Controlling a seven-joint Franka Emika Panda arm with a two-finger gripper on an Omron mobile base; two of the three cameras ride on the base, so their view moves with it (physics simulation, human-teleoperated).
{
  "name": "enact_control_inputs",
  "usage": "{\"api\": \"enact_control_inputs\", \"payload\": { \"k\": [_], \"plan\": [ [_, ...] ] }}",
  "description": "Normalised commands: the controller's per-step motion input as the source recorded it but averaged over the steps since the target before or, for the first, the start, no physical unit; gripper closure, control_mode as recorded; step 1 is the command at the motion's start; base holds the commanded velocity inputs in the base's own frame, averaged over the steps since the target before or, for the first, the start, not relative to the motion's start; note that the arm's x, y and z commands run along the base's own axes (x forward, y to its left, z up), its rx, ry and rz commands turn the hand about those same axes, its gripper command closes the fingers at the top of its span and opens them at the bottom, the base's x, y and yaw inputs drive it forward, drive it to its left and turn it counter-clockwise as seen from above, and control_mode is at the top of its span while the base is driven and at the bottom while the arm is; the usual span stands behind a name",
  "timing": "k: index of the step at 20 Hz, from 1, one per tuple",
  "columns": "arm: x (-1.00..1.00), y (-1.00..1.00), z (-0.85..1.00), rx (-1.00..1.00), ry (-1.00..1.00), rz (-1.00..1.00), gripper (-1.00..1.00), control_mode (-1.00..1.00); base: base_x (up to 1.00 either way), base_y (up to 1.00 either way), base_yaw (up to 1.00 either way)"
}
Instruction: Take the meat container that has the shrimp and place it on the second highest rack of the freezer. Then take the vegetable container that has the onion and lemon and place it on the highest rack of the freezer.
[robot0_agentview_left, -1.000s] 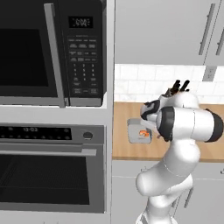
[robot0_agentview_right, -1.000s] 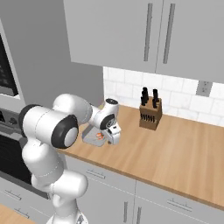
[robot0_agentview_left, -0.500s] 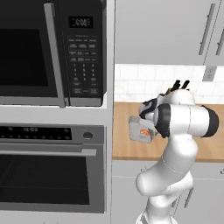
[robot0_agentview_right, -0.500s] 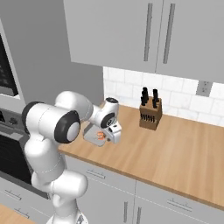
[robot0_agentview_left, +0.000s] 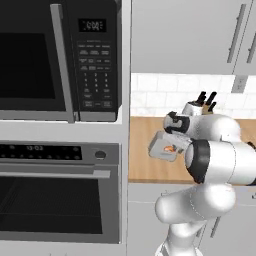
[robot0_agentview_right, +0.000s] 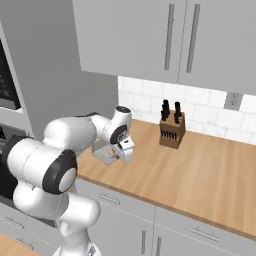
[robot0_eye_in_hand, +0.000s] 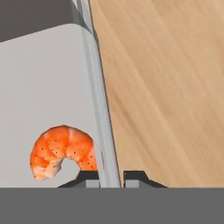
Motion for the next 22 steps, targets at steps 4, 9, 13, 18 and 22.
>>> {"api": "enact_control_inputs", "payload": {
  "k": [4, 9, 13, 18, 22],
  "plan": [
    [-1.0, 0.21, 0.82, 0.0, -0.1, -0.09, 1.0, -1.0, 0.0, 0.0, 0.0],
    [-1.0, 0.04, 0.91, 0.0, -0.14, -0.15, 1.0, -1.0, 0.0, 0.0, 0.0],
    [-0.5, 0.0, 0.29, 0.0, -0.08, -0.07, 1.0, 1.0, -0.5, 0.06, -0.04],
    [0.0, 0.0, 0.0, 0.0, 0.0, 0.0, 1.0, 1.0, -1.0, 0.72, 0.06],
    [0.0, 0.0, 0.0, 0.0, 0.0, 0.0, 1.0, 1.0, -0.76, 1.0, 0.41]
  ]
}}
